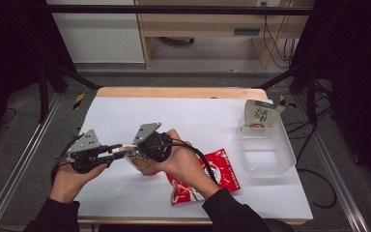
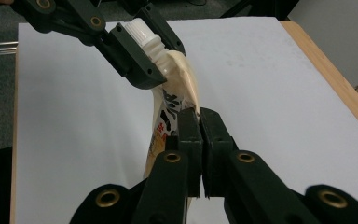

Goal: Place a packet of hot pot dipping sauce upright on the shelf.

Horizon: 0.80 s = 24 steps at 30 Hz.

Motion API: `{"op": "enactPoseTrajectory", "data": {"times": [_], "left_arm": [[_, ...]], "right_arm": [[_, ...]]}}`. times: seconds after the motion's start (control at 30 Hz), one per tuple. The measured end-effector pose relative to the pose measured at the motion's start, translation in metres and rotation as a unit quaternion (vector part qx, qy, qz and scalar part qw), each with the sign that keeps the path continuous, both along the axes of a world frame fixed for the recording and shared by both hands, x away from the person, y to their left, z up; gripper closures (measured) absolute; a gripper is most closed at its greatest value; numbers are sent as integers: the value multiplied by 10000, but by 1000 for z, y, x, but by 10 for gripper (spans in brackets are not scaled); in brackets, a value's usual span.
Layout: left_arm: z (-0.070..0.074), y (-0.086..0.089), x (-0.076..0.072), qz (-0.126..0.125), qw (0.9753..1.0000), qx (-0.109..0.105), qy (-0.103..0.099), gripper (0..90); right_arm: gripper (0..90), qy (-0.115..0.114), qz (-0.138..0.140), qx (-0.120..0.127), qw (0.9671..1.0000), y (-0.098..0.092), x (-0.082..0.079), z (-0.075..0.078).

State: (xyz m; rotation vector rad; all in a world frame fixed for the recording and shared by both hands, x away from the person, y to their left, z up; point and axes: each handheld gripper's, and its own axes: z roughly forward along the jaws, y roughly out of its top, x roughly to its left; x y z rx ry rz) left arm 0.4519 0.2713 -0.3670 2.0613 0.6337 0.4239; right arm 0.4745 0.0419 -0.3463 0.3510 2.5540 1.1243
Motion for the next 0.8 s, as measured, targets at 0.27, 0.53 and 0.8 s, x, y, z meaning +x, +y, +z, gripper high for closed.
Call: {"op": "enactPoseTrajectory", "data": {"times": [0.27, 0.53, 0.8], "left_arm": [[10, -8, -1, -193, 9995, 249, 46, 733], [17, -16, -2, -407, 9977, 541, 62, 738], [18, -21, -2, -492, 9973, 546, 45, 739]], "right_arm": [[875, 61, -1, -153, 9999, -3, 1, -1], [819, 145, 56, -373, 9992, -5, 2, -2], [557, -2, 254, -950, 9952, -4, 3, -2]]}}
